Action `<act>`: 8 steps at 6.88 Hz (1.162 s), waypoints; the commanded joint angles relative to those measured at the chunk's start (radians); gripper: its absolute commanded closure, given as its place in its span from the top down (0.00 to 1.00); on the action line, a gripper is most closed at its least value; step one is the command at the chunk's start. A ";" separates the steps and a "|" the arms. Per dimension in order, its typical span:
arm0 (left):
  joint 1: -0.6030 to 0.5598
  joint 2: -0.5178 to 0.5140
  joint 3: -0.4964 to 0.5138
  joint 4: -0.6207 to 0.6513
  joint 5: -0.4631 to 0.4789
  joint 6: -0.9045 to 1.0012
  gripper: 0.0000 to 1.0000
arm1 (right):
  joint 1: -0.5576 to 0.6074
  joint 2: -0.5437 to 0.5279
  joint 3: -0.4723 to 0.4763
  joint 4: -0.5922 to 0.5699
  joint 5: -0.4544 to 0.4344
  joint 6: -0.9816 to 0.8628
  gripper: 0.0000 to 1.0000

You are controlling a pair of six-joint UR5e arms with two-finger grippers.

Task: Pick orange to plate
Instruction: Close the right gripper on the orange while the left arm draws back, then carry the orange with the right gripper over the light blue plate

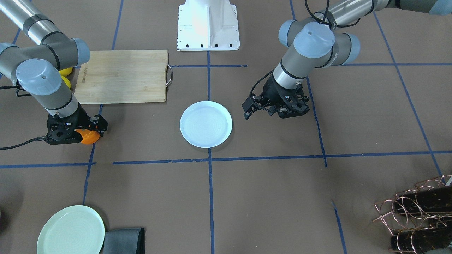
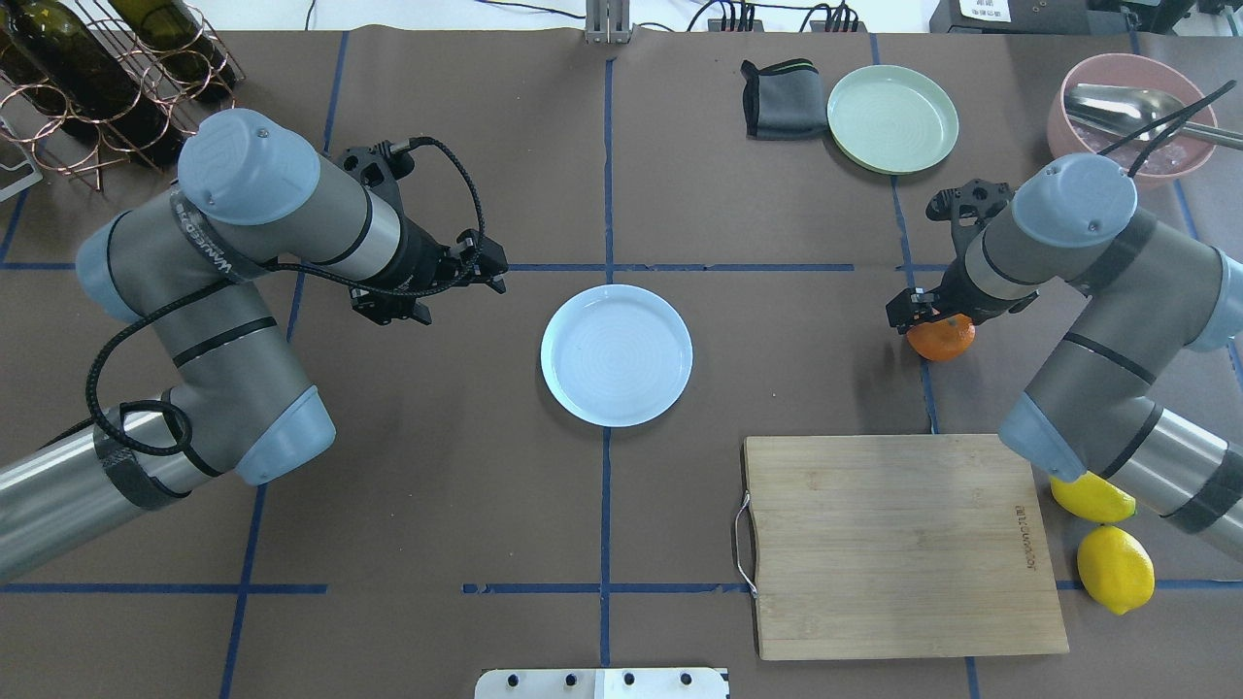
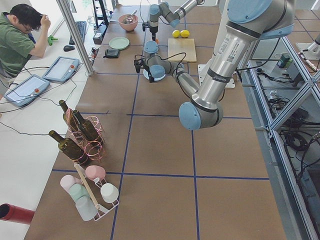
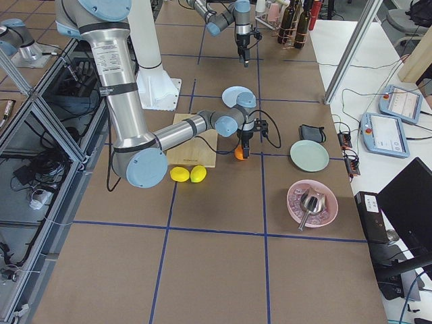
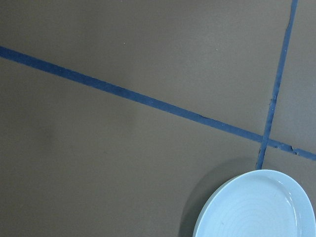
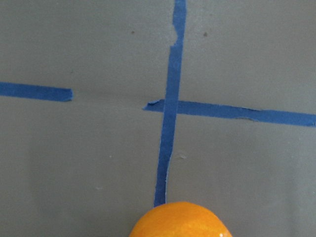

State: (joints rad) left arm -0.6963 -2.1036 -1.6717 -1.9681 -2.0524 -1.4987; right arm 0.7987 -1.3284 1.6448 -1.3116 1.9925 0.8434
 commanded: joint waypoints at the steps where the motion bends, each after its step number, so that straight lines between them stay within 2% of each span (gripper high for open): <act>1: 0.000 0.000 -0.006 0.002 0.000 0.000 1.00 | -0.001 -0.002 -0.002 0.000 0.000 0.000 0.99; 2: 0.000 0.000 -0.006 0.002 0.000 0.000 1.00 | -0.001 0.002 0.001 0.000 0.003 0.011 0.64; 3: -0.012 -0.001 -0.008 0.006 0.000 0.000 1.00 | 0.001 0.002 0.010 0.000 0.008 0.005 0.01; 4: -0.014 0.000 -0.010 0.012 0.000 0.006 1.00 | 0.001 0.003 0.018 0.000 0.012 0.003 0.00; 5: -0.025 0.022 -0.044 0.024 0.000 0.081 1.00 | 0.001 0.003 0.077 -0.008 0.023 0.011 0.00; 6: -0.052 0.063 -0.110 0.056 0.003 0.233 1.00 | 0.010 0.011 0.110 -0.014 0.050 0.026 0.00; 7: -0.080 0.104 -0.172 0.066 0.003 0.356 1.00 | 0.008 0.070 0.109 -0.018 0.057 0.090 0.00; 8: -0.136 0.134 -0.183 0.083 -0.002 0.435 1.00 | -0.012 0.128 0.101 -0.018 0.054 0.152 0.00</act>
State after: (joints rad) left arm -0.7797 -2.0080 -1.8213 -1.9040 -2.0508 -1.1740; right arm 0.8009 -1.2620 1.7469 -1.3278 2.0437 0.9286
